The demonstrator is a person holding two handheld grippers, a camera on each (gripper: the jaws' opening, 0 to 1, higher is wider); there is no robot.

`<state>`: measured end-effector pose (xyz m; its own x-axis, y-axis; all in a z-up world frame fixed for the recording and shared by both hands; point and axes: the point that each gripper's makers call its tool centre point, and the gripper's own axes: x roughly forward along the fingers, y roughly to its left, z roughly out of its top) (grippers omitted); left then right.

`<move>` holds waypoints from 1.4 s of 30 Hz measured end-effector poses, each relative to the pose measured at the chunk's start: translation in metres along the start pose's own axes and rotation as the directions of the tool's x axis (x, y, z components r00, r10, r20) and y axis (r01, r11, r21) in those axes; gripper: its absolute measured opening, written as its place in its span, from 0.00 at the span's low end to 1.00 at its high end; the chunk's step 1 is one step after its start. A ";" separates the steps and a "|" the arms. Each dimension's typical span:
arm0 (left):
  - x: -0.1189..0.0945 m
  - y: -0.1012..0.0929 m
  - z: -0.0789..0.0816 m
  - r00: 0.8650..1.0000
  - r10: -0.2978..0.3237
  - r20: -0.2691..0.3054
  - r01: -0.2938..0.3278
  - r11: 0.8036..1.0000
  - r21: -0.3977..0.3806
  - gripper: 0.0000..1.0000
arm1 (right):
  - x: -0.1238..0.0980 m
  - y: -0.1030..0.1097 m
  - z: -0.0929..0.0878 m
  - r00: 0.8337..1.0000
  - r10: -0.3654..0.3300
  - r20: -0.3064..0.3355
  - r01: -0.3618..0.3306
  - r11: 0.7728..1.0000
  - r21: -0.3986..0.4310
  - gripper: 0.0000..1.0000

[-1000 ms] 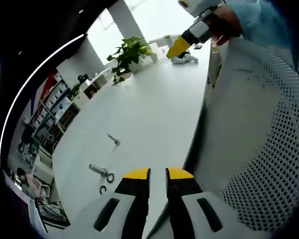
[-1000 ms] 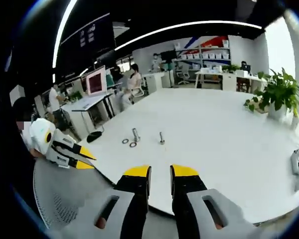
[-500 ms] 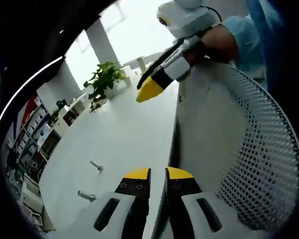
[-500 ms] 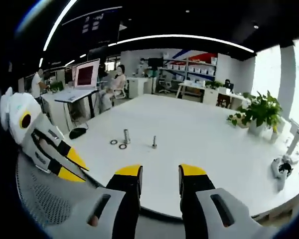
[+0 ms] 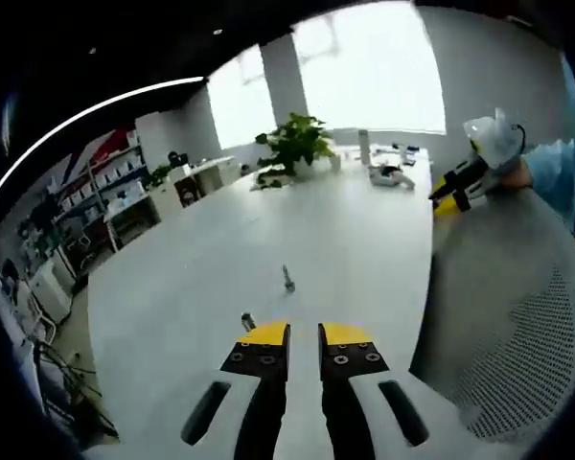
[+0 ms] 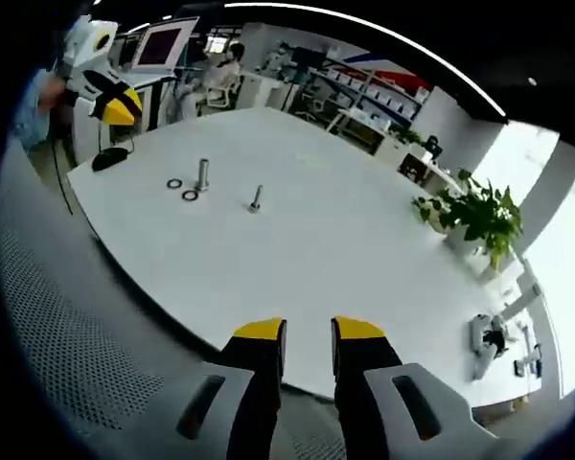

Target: Place the washer onto the threaded stud by aligning its center hole with the stud, sliding it down to the base, and recovering from edge contact or off-axis alignment until the washer reaches the visible bottom stop.

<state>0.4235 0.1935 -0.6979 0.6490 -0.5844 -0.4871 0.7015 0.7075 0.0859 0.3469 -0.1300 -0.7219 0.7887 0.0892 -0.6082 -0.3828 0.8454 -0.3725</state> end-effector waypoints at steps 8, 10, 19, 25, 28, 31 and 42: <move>0.060 0.067 -0.073 0.974 0.072 -0.215 -0.077 0.997 -0.013 0.15 | 0.002 0.004 -0.007 0.999 0.030 -0.045 -0.031 0.999 -0.019 0.20; 0.070 0.072 -0.085 0.963 0.083 -0.258 -0.077 0.997 0.033 0.15 | 0.001 0.002 -0.003 0.999 0.022 -0.026 -0.022 1.000 -0.009 0.20; 0.112 0.062 -0.114 0.927 0.033 -0.373 -0.013 0.998 0.055 0.15 | 0.000 -0.001 0.001 1.000 0.017 0.009 -0.017 1.000 0.007 0.19; 0.130 0.055 -0.133 0.895 0.006 -0.445 0.042 0.994 0.098 0.14 | 0.001 -0.002 0.000 1.000 0.023 0.006 -0.023 1.000 0.008 0.19; 0.137 0.056 -0.126 0.907 -0.002 -0.420 0.029 0.998 0.059 0.10 | 0.001 -0.004 -0.001 1.000 0.022 0.008 -0.022 1.000 0.011 0.19; 0.135 0.055 -0.126 0.904 -0.013 -0.427 0.040 0.998 0.055 0.10 | 0.001 -0.003 -0.002 1.000 0.026 0.008 -0.026 1.000 0.008 0.19; 0.136 0.050 -0.129 0.898 -0.056 -0.436 0.068 0.998 0.012 0.03 | 0.002 -0.004 -0.002 1.000 0.030 0.004 -0.030 1.000 0.002 0.19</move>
<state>0.5088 0.2007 -0.8722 0.4154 -0.3917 -0.8210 0.7479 0.6608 0.0631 0.3488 -0.1339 -0.7232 0.7786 0.1164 -0.6167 -0.4054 0.8434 -0.3526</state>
